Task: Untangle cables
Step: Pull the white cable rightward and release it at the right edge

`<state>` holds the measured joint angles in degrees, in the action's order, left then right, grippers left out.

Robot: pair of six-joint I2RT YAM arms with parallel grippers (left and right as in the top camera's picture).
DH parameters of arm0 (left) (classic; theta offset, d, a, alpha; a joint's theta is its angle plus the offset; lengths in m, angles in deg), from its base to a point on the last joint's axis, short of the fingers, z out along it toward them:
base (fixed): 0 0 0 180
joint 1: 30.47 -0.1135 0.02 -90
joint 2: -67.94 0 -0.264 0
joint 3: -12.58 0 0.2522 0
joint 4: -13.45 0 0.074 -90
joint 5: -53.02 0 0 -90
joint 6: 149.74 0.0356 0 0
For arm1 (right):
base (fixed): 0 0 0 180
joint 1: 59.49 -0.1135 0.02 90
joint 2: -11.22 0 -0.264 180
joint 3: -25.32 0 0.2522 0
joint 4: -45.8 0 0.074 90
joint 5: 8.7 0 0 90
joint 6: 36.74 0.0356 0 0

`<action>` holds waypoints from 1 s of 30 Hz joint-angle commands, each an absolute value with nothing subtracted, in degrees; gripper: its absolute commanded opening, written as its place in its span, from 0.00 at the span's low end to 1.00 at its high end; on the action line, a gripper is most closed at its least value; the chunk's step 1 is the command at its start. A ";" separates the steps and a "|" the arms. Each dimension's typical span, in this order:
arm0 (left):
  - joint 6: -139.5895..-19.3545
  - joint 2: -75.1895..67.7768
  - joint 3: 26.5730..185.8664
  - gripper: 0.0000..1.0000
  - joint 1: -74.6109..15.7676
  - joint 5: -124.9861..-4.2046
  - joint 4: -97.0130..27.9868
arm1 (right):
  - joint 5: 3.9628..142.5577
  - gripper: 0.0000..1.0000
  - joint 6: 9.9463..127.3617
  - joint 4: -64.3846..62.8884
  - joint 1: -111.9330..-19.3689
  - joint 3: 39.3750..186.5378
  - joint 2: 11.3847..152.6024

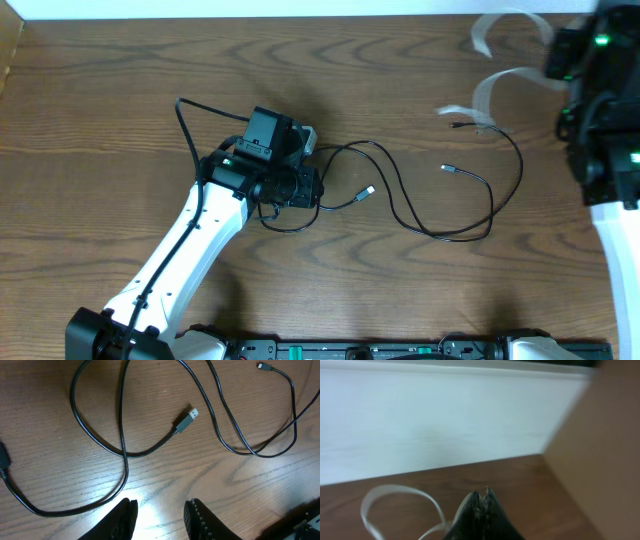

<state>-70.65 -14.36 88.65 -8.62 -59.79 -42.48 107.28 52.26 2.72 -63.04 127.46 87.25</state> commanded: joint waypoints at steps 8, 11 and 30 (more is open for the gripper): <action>-71.18 -14.69 89.56 0.36 -8.87 -60.31 -42.98 | 115.21 0.01 61.20 -4.47 -46.34 127.63 91.14; -71.18 -14.69 89.56 0.36 -8.87 -60.31 -42.96 | 115.17 0.01 63.15 -7.86 -43.59 127.52 92.85; -71.20 -14.69 89.56 0.37 -8.87 -60.31 -43.14 | 100.20 0.01 62.93 -7.45 -33.73 127.50 99.10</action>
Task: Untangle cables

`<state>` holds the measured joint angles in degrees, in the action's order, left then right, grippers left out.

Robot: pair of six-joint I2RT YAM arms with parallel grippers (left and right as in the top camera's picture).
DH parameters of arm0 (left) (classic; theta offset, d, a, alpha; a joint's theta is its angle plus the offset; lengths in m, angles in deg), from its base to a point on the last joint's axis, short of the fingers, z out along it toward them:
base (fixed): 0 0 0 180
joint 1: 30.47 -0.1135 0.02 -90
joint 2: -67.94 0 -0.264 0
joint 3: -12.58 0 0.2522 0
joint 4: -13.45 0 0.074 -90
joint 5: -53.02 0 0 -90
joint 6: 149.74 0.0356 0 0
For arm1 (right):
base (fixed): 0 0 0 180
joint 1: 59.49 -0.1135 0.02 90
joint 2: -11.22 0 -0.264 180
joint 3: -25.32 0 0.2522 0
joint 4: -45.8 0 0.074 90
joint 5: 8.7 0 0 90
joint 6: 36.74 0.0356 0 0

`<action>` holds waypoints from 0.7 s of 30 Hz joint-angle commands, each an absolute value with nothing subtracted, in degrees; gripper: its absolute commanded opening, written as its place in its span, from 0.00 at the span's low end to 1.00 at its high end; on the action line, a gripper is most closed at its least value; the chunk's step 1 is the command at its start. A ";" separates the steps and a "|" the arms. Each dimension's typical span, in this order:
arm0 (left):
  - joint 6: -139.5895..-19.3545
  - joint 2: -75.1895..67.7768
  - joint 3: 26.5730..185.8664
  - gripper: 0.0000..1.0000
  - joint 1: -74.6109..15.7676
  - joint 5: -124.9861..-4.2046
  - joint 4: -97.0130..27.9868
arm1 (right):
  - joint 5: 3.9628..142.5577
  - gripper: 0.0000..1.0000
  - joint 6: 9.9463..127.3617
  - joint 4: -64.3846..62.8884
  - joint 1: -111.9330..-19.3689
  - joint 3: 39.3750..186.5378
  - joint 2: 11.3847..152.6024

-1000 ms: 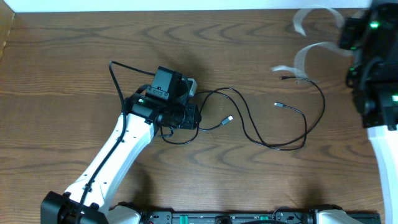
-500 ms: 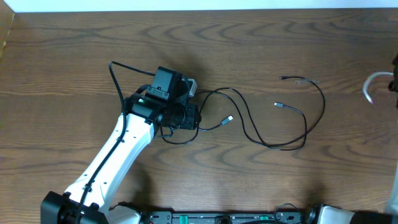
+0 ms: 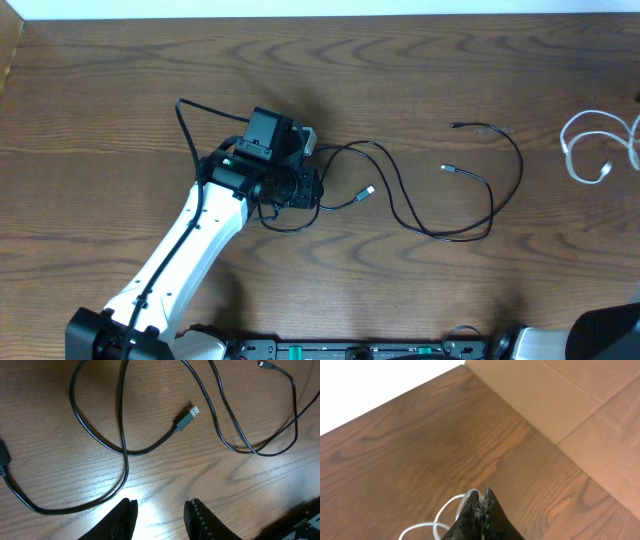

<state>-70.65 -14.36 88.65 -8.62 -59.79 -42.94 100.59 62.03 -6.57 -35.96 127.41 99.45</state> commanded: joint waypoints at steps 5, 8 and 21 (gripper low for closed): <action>-71.20 -14.69 89.56 0.36 -8.87 -60.31 -43.14 | 100.16 0.01 64.00 -9.83 -30.21 127.46 99.12; -71.20 -14.69 89.56 0.36 -8.87 -60.31 -43.16 | 98.36 0.01 63.98 -10.07 -28.72 127.46 99.14; -71.20 -14.69 89.56 0.36 -8.87 -60.31 -43.14 | 75.74 0.58 63.91 -19.05 -29.29 127.44 100.52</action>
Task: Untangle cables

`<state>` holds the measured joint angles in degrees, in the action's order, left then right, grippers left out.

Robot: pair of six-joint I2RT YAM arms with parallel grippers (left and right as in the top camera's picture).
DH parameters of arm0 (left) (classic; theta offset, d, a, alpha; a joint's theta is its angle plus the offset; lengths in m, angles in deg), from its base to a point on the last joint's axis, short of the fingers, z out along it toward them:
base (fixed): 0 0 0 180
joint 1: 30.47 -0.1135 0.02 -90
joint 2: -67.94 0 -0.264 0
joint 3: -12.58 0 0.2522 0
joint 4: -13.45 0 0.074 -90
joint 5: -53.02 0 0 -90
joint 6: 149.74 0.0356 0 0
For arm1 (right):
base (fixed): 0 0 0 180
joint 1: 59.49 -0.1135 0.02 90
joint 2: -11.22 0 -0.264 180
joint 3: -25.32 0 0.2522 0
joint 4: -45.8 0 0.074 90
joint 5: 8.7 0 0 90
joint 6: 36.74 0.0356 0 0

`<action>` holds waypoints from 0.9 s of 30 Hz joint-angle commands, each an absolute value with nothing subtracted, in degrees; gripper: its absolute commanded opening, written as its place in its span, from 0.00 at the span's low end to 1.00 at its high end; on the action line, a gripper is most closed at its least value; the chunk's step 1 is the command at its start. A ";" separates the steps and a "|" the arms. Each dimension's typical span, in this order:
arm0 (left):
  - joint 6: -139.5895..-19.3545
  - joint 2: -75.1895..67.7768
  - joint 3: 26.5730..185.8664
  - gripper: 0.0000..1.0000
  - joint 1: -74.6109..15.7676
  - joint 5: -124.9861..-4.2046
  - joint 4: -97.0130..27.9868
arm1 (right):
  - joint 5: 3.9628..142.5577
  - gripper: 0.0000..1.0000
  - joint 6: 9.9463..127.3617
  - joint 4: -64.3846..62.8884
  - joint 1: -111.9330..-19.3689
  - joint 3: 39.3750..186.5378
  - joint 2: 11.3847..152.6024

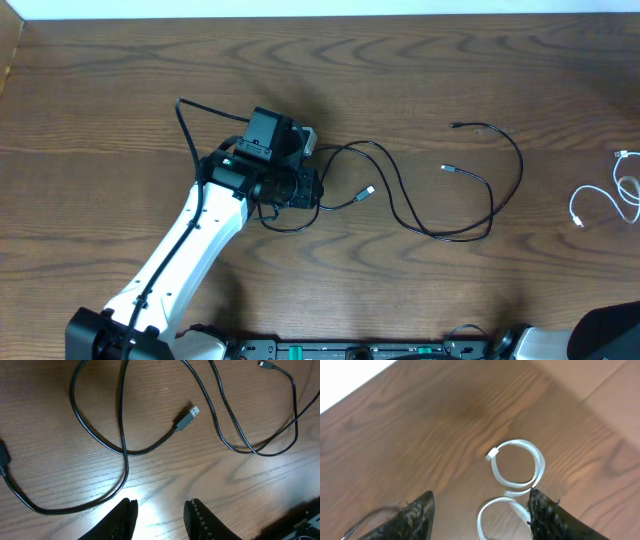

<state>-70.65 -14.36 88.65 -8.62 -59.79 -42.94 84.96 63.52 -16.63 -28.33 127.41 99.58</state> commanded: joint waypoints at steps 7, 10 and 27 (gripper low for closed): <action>-71.18 -14.69 89.56 0.37 -8.87 -60.31 -43.11 | 63.11 0.62 54.64 -33.83 -34.32 127.33 105.06; -71.18 -14.69 89.56 0.36 -8.87 -60.29 -43.09 | 62.45 0.69 53.07 -40.10 -38.97 126.65 107.56; -71.18 -14.69 89.56 0.36 -8.87 -60.29 -43.14 | 62.82 0.57 31.32 -27.47 -67.41 111.07 111.64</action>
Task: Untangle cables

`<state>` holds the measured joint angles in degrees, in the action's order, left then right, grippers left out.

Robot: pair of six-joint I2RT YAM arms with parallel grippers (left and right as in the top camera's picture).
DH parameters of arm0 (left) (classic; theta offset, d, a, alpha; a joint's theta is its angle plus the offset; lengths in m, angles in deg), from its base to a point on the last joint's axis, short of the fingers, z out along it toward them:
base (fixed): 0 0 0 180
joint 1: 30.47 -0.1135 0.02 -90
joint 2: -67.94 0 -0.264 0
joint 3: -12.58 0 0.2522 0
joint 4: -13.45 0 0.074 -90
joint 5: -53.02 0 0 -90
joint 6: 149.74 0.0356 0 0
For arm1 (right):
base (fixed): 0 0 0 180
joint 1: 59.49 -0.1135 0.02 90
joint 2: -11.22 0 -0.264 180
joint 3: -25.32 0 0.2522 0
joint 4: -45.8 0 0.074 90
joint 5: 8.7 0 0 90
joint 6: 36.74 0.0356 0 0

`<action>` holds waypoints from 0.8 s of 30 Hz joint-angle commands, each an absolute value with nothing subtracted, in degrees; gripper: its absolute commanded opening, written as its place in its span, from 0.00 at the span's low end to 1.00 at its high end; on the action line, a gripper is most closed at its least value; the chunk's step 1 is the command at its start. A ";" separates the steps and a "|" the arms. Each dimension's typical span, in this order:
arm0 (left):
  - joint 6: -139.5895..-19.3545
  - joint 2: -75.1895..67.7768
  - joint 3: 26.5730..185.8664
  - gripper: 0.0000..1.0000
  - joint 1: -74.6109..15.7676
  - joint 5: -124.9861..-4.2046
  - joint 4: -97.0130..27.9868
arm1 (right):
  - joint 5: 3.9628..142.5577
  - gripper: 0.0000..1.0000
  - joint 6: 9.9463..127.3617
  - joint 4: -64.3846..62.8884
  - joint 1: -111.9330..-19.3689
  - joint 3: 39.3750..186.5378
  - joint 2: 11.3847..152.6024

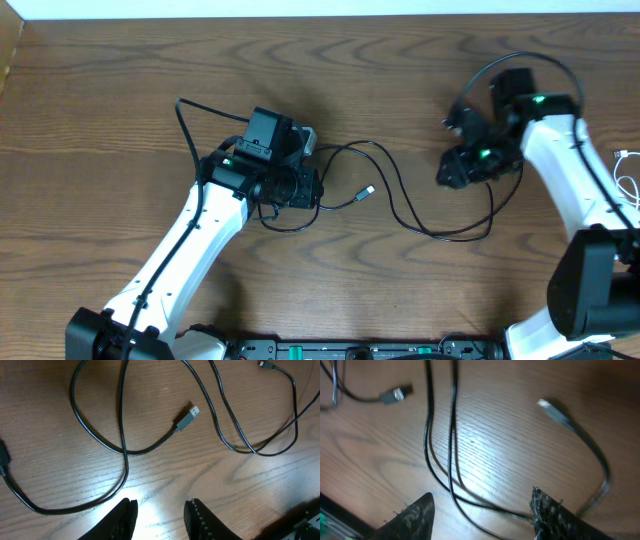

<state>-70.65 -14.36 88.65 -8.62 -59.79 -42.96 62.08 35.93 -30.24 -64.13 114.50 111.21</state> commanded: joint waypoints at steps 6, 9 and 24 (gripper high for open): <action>-71.18 -14.69 89.56 0.36 -8.87 -60.29 -43.16 | 65.32 0.52 31.43 -16.45 -73.86 101.82 111.64; -71.18 -14.69 89.56 0.36 -8.87 -60.29 -43.14 | 65.32 0.48 35.82 -13.15 -75.78 98.67 111.64; -71.18 -14.69 89.56 0.37 -8.87 -60.29 -43.14 | 67.89 0.25 47.06 -9.39 -78.32 92.38 111.64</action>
<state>-70.65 -14.36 88.65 -8.62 -59.79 -42.96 65.82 42.25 -9.85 -77.92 93.76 111.60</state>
